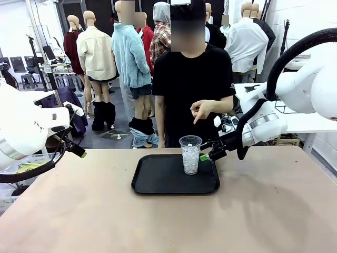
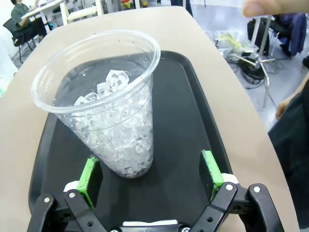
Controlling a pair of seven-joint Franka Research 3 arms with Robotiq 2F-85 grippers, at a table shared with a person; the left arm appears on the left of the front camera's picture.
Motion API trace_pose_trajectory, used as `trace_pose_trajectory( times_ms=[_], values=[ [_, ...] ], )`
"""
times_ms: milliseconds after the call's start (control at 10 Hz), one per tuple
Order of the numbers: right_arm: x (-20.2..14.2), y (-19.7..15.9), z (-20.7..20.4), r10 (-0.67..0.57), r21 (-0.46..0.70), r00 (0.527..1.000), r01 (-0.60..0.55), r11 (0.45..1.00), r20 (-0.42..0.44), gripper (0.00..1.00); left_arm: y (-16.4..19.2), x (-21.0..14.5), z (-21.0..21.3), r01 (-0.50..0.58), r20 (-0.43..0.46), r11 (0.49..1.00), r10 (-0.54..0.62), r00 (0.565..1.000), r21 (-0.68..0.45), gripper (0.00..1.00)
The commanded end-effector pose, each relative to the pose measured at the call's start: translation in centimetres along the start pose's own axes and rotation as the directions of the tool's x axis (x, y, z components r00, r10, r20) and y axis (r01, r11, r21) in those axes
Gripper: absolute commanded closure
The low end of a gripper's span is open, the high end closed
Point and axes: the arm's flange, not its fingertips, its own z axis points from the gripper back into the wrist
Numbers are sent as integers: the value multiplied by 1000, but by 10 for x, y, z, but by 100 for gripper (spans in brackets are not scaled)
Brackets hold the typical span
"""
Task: Pour the drink into the iced cup.
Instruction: Pick up the iced cup indicated by the human and present it to them.
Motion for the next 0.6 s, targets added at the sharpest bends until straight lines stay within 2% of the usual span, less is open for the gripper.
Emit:
trace_pose_trajectory(
  times_ms=[0,100,300,500],
  values=[
    [-1,6,-10,5,18,1000,-5,1000,12,0,1,1,3,3,-18,1000,-3,1000,3,0],
    [-1,10,-18,26,33,999,-27,999,31,0,1,1,3,3,-18,1000,-3,1000,3,0],
    [-1,13,-31,16,83,1000,-15,996,-9,0,1,1,3,3,-18,1000,-3,1000,3,0],
    [1,18,-40,24,106,1000,-24,994,0,0,1,1,3,3,-18,1000,-3,1000,3,0]
  ],
)
